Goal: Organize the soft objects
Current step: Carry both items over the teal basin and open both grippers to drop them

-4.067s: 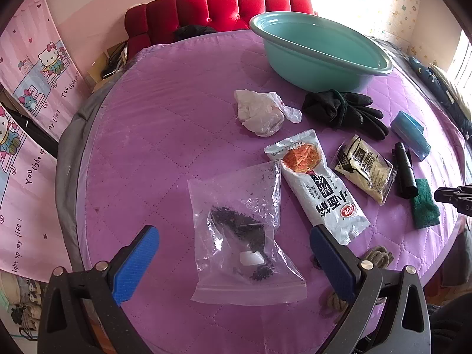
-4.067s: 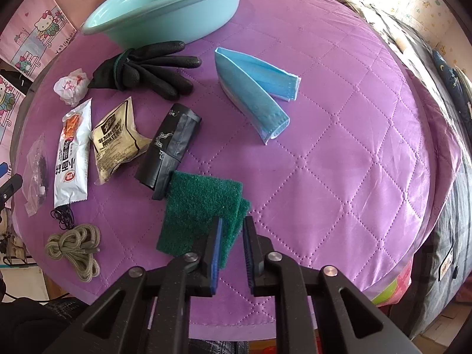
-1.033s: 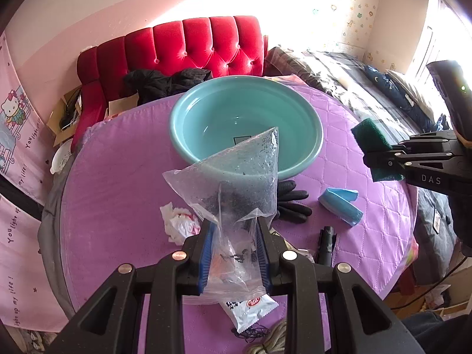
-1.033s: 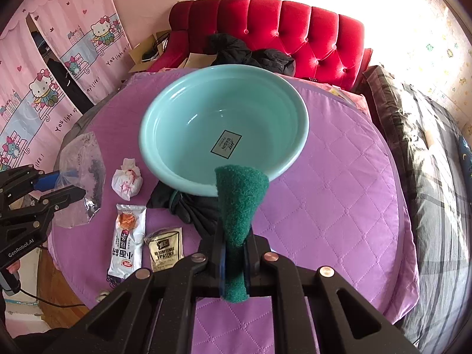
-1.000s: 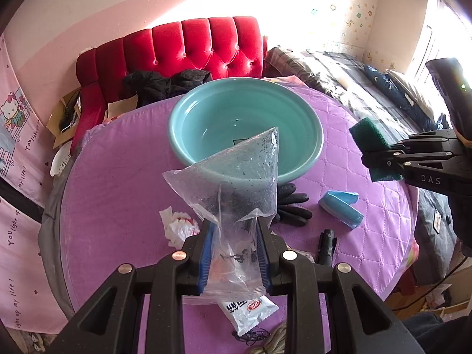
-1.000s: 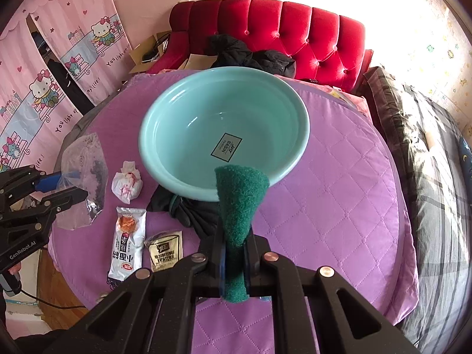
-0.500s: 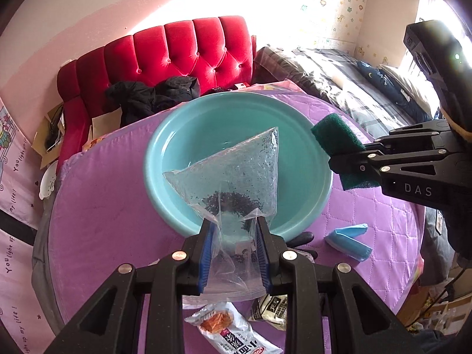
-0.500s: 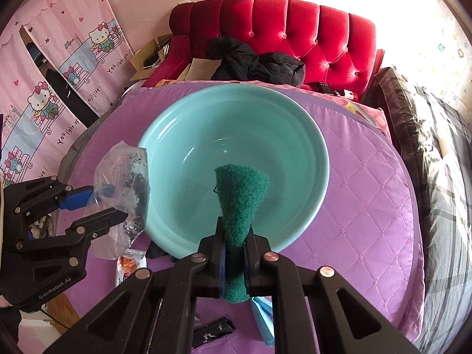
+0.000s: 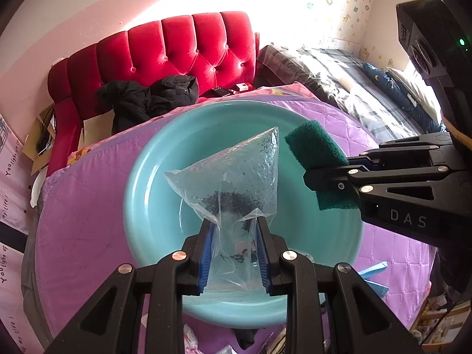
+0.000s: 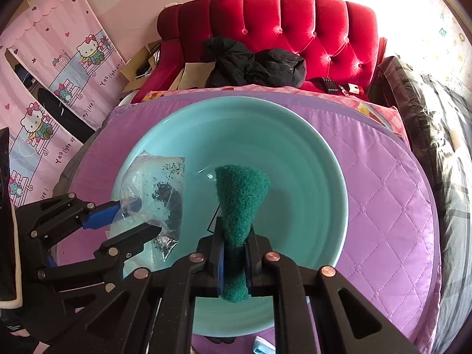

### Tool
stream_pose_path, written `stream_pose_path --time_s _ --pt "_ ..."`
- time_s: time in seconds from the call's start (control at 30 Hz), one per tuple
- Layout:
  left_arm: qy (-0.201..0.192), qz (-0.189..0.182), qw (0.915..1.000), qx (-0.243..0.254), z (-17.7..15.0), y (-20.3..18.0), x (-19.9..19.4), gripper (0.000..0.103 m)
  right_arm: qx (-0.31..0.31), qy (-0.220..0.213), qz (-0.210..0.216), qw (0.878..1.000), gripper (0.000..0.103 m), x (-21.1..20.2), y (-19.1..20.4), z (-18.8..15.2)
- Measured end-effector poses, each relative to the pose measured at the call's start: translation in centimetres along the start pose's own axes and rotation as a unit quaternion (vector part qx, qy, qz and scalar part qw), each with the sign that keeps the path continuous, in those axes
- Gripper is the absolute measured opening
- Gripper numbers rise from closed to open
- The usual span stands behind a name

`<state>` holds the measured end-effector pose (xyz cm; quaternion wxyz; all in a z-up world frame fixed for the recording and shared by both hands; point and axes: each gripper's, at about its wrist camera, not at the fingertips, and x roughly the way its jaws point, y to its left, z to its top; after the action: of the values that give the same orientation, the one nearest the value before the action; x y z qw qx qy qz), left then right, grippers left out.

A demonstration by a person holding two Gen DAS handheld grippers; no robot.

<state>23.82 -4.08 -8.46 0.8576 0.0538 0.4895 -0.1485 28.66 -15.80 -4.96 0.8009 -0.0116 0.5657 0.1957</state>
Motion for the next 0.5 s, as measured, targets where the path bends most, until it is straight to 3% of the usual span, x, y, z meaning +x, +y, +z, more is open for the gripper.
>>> stream_pose_path --time_s 0.37,0.47,0.5 --pt "0.029 0.01 0.9995 -0.003 0.6 0.5 4.8 0.03 0.017 0.012 0.002 1.0 0.013 3.6 -1.7 1.0" --pt "0.031 0.012 0.9994 -0.004 0.5 0.3 5.1 0.03 0.019 0.009 0.005 1.0 0.022 3.7 -1.5 0.9" --pt "0.03 0.014 0.9994 -0.002 0.4 0.2 5.0 0.03 0.018 0.006 0.003 1.0 0.034 3.6 -1.5 1.0"
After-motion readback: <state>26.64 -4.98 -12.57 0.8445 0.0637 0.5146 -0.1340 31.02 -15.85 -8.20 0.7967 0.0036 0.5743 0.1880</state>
